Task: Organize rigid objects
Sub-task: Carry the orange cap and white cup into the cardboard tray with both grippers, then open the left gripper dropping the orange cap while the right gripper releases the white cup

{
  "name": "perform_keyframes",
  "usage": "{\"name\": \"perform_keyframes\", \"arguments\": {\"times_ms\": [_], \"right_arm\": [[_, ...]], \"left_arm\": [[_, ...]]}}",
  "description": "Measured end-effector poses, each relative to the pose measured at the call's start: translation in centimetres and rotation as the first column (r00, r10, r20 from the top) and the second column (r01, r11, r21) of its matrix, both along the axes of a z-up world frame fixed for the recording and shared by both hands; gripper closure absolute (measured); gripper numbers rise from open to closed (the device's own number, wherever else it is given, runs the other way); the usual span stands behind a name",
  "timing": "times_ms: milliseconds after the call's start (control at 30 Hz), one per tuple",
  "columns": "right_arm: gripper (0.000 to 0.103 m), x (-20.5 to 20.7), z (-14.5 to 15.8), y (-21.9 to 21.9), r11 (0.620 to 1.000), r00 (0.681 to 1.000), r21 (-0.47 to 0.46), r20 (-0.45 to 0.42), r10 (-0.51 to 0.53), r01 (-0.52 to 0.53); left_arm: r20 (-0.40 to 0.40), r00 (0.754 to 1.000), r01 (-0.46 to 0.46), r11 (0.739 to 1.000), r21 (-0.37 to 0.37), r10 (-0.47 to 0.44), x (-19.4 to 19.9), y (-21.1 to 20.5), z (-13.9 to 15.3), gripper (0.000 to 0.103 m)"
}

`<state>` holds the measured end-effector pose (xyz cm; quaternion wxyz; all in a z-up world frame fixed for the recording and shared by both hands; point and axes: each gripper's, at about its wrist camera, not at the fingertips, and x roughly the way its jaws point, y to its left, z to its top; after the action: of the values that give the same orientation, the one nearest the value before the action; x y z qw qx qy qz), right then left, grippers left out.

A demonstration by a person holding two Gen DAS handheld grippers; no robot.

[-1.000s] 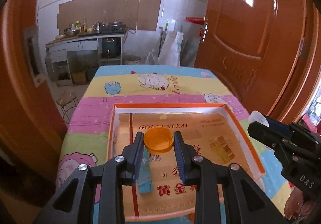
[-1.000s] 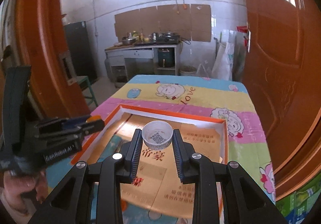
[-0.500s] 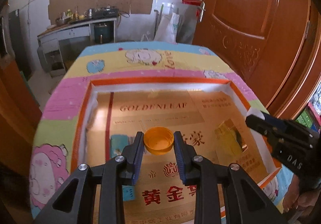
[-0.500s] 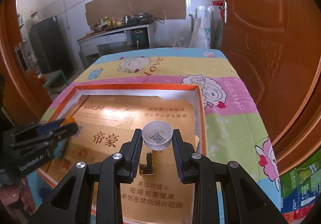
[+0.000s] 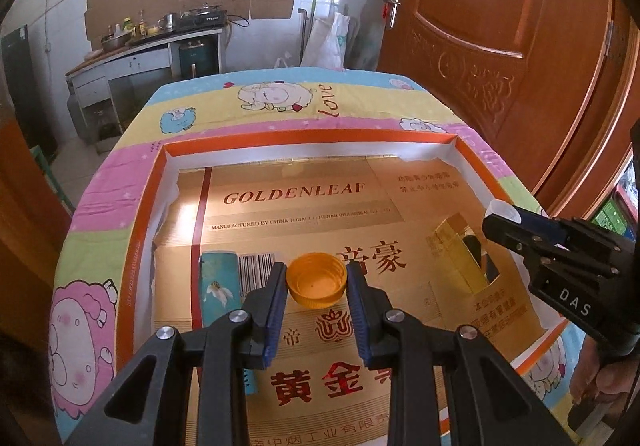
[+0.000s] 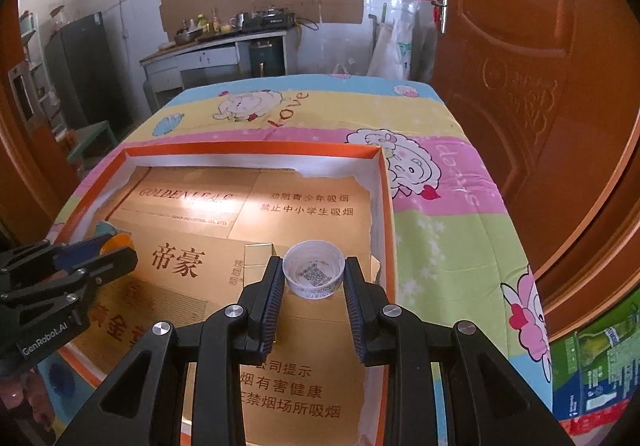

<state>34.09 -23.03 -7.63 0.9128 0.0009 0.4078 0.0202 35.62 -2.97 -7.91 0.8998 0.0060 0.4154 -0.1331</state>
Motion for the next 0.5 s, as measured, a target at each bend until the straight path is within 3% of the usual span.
{"name": "perform_keyframes", "arguments": {"times_ms": [500], "right_arm": [[0.072, 0.6, -1.2, 0.3, 1.000, 0.999, -0.030, -0.038, -0.011, 0.010]], "left_arm": [[-0.006, 1.000, 0.006, 1.000, 0.007, -0.006, 0.0, -0.1, -0.5, 0.073]]}}
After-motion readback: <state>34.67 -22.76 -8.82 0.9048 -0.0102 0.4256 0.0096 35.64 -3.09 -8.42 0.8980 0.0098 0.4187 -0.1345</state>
